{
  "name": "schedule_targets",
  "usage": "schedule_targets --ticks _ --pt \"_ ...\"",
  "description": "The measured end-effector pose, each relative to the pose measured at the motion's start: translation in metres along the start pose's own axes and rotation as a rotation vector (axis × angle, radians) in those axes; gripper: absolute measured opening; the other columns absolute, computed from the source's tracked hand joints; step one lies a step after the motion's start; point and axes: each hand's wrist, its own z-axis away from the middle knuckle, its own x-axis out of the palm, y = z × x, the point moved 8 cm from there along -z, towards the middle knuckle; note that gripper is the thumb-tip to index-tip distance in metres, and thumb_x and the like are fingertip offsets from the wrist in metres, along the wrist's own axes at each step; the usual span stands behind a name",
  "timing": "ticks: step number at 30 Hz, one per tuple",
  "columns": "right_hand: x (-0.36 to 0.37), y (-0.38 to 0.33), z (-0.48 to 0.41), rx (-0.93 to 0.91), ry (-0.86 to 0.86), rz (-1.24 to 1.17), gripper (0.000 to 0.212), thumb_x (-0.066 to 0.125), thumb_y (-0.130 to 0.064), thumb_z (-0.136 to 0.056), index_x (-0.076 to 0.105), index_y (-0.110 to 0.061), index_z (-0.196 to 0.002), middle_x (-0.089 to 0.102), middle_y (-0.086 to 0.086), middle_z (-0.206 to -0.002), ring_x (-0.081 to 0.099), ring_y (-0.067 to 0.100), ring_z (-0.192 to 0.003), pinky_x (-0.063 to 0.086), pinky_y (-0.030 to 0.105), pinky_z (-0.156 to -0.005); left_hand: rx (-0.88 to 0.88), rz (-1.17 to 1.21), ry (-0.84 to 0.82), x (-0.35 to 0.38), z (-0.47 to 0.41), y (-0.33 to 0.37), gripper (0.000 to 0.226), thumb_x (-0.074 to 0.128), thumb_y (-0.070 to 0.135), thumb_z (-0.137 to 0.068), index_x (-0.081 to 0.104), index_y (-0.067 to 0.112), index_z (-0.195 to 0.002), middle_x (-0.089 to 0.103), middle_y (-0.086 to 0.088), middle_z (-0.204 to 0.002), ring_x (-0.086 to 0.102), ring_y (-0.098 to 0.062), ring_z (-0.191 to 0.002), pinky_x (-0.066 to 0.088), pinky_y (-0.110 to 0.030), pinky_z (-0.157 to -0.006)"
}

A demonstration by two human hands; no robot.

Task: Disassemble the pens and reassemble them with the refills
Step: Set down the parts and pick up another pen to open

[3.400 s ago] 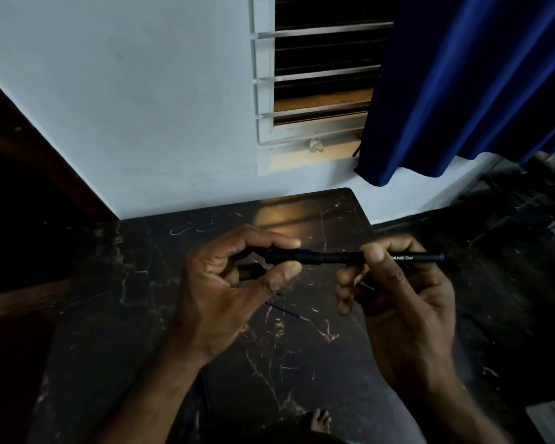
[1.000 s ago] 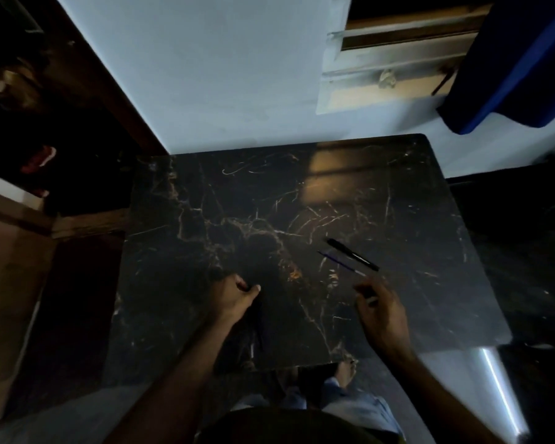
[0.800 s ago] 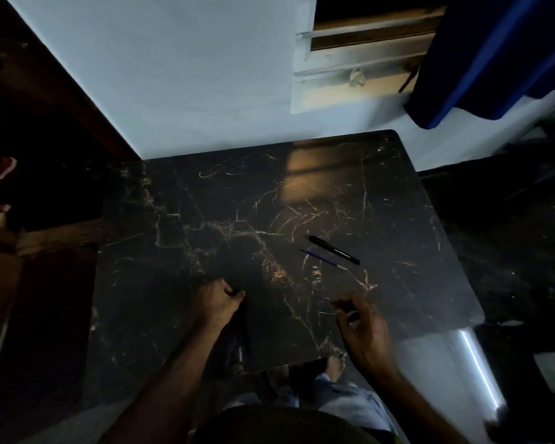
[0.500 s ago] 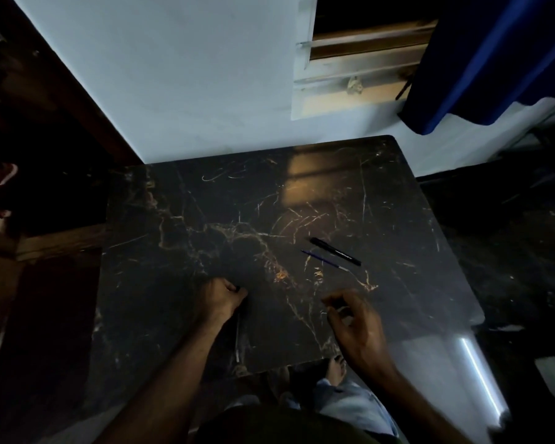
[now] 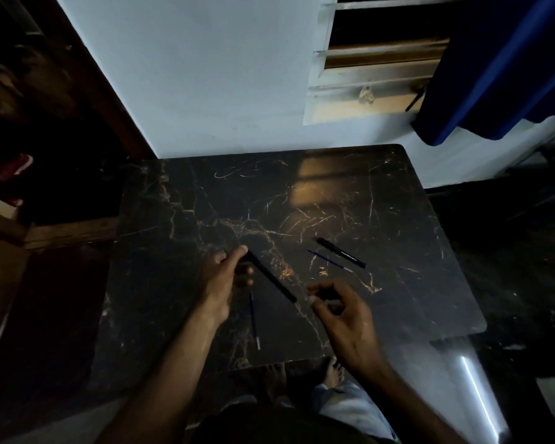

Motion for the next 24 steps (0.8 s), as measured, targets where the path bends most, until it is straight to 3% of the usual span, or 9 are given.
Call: schedule_targets --ticks 3,5,7,12,15,17,21,24 --pt "0.004 -0.023 -0.002 0.049 -0.031 -0.277 0.018 0.072 -0.022 -0.094 0.073 -0.017 -0.111 0.074 0.004 -0.107 0.071 0.021 -0.097 0.059 0.043 -0.08 0.095 0.255 -0.117 0.029 0.045 0.041 0.007 0.071 0.02 -0.099 0.071 0.016 -0.093 0.074 0.005 -0.07 0.071 -0.005 -0.06 0.057 -0.021 -0.049" --pt "0.007 -0.046 -0.003 0.082 -0.04 -0.605 0.03 0.074 -0.022 -0.088 0.072 -0.006 -0.113 0.073 0.017 -0.1 0.07 0.031 -0.089 0.058 0.043 -0.075 0.169 0.326 -0.157 0.043 0.074 0.066 0.007 0.073 0.02 -0.096 0.069 0.016 -0.092 0.073 0.004 -0.071 0.071 -0.005 -0.061 0.058 -0.02 -0.051" --pt "0.008 -0.075 -0.005 0.075 -0.067 -0.839 0.029 0.071 -0.017 -0.088 0.071 -0.002 -0.113 0.068 0.018 -0.088 0.068 0.029 -0.08 0.058 0.039 -0.07 0.254 0.368 -0.192 0.051 0.098 0.087 0.011 0.078 0.02 -0.091 0.068 0.017 -0.096 0.073 0.002 -0.077 0.071 -0.007 -0.065 0.06 -0.02 -0.053" --pt "0.001 -0.133 -0.016 -0.037 -0.128 -0.994 0.024 0.067 -0.008 -0.088 0.069 0.002 -0.11 0.061 0.018 -0.082 0.066 0.022 -0.073 0.055 0.034 -0.064 0.452 0.318 -0.313 0.065 0.136 0.12 0.024 0.081 0.018 -0.084 0.075 0.021 -0.108 0.078 -0.004 -0.098 0.077 -0.018 -0.084 0.063 -0.027 -0.063" --pt "-0.001 -0.142 -0.022 -0.126 -0.146 -0.901 0.032 0.069 -0.008 -0.089 0.065 0.006 -0.117 0.063 0.02 -0.087 0.062 0.024 -0.075 0.054 0.036 -0.063 0.467 0.282 -0.35 0.069 0.143 0.12 0.021 0.081 0.019 -0.084 0.078 0.018 -0.105 0.079 -0.009 -0.101 0.079 -0.023 -0.088 0.063 -0.031 -0.066" --pt "-0.001 -0.129 -0.025 -0.174 -0.199 -0.809 0.035 0.076 -0.015 -0.089 0.066 0.0 -0.119 0.064 0.02 -0.09 0.064 0.027 -0.075 0.055 0.04 -0.062 0.418 0.327 -0.303 0.062 0.139 0.115 0.02 0.087 0.018 -0.083 0.08 0.02 -0.102 0.079 -0.005 -0.098 0.078 -0.018 -0.085 0.063 -0.027 -0.065" --pt "0.011 -0.026 -0.03 -0.04 -0.111 -0.059 0.011 0.075 -0.027 -0.091 0.073 -0.018 -0.098 0.074 0.007 -0.082 0.072 0.025 -0.072 0.062 0.052 -0.067 0.339 0.442 -0.213 0.04 0.13 0.107 0.021 0.086 0.028 -0.073 0.082 0.024 -0.093 0.076 0.001 -0.087 0.075 -0.009 -0.077 0.06 -0.022 -0.06" --pt "0.043 0.07 -0.027 0.093 -0.257 0.43 0.013 0.07 -0.032 -0.097 0.072 -0.019 -0.097 0.073 -0.003 -0.085 0.07 0.015 -0.075 0.059 0.046 -0.075 0.32 0.436 -0.188 0.027 0.132 0.106 0.021 0.086 0.031 -0.071 0.082 0.028 -0.09 0.075 0.001 -0.087 0.075 -0.008 -0.077 0.06 -0.022 -0.06"
